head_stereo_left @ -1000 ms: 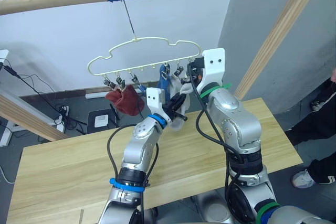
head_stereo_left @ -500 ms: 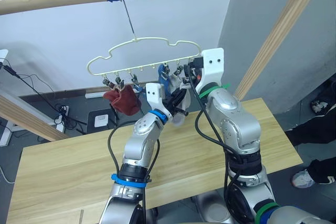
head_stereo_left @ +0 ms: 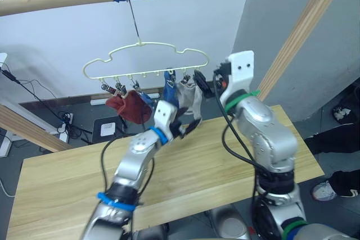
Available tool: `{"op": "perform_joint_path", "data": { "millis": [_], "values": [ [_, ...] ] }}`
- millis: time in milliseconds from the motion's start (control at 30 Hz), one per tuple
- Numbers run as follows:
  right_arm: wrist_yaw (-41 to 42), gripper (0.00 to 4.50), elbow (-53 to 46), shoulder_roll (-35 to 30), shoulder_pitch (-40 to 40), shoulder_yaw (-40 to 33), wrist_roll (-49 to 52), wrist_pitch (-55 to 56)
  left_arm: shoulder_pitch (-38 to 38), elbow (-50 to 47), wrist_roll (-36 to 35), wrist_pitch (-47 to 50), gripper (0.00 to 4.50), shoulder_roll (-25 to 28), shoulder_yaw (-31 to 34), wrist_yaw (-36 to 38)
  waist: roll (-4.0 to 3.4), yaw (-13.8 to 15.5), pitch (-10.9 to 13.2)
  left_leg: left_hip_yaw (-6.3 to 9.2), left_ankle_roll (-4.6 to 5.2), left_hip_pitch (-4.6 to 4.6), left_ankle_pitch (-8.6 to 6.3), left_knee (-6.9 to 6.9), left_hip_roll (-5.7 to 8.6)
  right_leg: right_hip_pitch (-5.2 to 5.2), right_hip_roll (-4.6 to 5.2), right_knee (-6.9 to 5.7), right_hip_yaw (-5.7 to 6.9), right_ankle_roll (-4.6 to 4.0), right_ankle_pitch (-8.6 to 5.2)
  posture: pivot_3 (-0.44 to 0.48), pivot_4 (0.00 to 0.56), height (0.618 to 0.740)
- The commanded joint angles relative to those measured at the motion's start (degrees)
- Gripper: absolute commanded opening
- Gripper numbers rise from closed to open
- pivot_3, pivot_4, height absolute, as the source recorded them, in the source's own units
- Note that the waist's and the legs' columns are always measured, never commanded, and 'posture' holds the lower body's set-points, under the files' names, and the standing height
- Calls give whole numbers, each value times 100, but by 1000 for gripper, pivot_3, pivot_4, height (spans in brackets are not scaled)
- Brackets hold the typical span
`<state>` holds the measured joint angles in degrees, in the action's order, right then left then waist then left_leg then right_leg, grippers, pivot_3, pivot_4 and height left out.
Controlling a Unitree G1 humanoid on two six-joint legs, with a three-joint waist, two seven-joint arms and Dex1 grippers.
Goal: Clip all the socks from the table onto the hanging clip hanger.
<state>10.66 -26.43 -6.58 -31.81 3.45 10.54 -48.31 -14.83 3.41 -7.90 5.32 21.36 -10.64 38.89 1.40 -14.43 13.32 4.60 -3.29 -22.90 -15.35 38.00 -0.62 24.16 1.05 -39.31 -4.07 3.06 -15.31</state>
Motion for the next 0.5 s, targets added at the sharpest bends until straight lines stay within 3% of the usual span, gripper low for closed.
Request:
{"op": "perform_joint_path", "data": {
  "millis": [33, 267, 333, 500],
  "values": [
    [891, 4500, -481, -760, 44, -91, 363, 91, 243, -643, -178, -414, 4375, 501, 219, 586, 0, 21, 0, 0, 0, 0, 0, 1, 0, -1, 3, -1, 0, 0, 0, -256, 165, 714],
    [3333, 4500, -147, -2951, 108, -336, 1139, 748, 1159, -1998, -1479, 593, 4469, 1802, 1635, 1244, -1, 119, -6, -2, 2, 0, -1, 1, -3, -11, 8, 23, 3, 1, 0, -203, 134, 714],
    [3846, 4500, -61, -3381, 107, -334, 1224, 980, 1494, -2250, -1843, 1046, 4469, 2221, 2088, 1460, -2, 131, -7, -3, 2, 0, -1, 0, -3, -9, 1, 23, 4, 1, 0, -194, 130, 714],
    [4627, 4500, 570, -3947, 74, -397, 1230, 1659, 1893, -1995, -1831, 1402, 4469, 3054, 2873, 1706, -1, 294, -61, -3, 2, 3, 0, -1, -3, -10, 0, 22, 7, 0, 0, -130, 95, 714]
  ]
}}
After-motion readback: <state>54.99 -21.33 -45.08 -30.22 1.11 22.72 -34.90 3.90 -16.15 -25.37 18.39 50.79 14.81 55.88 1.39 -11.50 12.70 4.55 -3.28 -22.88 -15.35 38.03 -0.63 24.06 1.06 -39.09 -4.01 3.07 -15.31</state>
